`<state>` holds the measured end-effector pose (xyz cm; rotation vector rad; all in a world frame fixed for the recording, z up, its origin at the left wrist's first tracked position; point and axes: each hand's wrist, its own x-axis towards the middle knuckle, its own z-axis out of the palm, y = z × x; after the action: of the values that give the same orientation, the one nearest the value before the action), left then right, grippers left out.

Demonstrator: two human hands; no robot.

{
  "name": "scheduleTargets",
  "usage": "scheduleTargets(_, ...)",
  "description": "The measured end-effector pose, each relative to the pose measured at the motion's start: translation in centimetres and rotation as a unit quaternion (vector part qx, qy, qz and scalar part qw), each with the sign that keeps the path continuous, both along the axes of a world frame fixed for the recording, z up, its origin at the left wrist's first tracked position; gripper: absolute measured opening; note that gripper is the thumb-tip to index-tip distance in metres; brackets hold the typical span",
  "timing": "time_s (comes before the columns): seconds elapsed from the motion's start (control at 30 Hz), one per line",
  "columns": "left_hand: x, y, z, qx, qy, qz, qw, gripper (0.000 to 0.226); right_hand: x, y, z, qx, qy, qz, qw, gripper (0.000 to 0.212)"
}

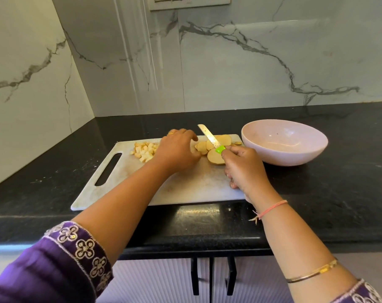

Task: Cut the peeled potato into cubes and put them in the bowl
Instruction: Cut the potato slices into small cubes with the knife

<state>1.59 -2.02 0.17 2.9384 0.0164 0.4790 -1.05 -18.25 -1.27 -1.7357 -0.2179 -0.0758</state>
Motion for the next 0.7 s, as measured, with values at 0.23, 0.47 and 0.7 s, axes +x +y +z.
scheduleTargets(0.23, 2.0, -0.7, -0.5, -0.039, 0.086, 0.009, 0.995, 0.045, 0.1, 0.1, -0.1, -0.002, -0.005, 0.001, 1.000, 0.023)
scheduleTargets(0.47, 2.1, -0.5, -1.0, -0.192, -0.015, -0.033, 0.981, 0.047, 0.4, 0.2, -0.1, -0.006, -0.007, 0.001, 1.000, 0.024)
scheduleTargets(0.7, 1.5, -0.4, -1.1, -0.299, -0.077, -0.031, 0.951, 0.011, 0.4, 0.2, -0.1, -0.017, -0.008, -0.003, 1.000, 0.021)
